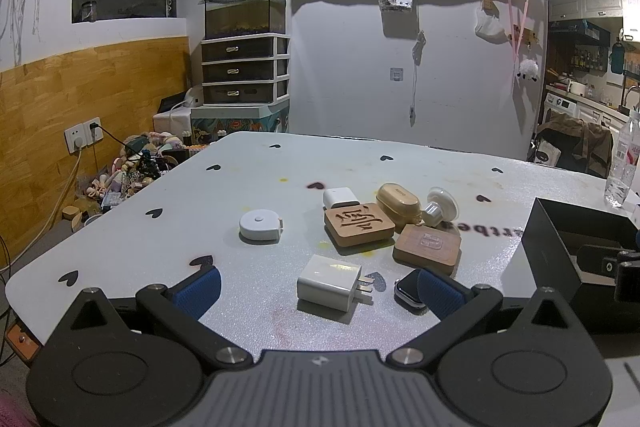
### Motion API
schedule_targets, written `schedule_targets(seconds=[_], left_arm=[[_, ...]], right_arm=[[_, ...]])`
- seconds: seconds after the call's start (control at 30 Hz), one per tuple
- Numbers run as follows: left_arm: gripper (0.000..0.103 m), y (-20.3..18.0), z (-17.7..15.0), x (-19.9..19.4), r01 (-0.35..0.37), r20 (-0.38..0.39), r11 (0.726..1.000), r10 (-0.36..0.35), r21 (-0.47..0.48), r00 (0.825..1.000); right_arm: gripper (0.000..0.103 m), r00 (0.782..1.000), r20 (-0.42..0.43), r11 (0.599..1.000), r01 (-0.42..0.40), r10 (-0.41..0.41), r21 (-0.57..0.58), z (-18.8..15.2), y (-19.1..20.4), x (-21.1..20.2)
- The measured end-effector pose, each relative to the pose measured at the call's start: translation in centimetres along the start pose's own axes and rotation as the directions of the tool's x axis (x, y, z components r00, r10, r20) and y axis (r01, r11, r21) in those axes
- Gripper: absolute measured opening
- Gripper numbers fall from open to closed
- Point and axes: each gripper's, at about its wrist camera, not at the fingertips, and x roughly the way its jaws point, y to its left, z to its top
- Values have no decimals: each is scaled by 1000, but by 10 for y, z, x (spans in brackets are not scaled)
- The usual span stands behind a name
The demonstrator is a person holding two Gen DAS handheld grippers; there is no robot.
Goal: Organize rigid objects
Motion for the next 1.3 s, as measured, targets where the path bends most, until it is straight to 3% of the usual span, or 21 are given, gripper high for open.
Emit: schedule_targets(seconds=[1.3], left_arm=[[103, 0, 0, 0, 1, 0, 1000, -1, 1, 1000]], right_arm=[[103, 1000, -4, 1000, 0, 0, -1, -1, 0, 2]])
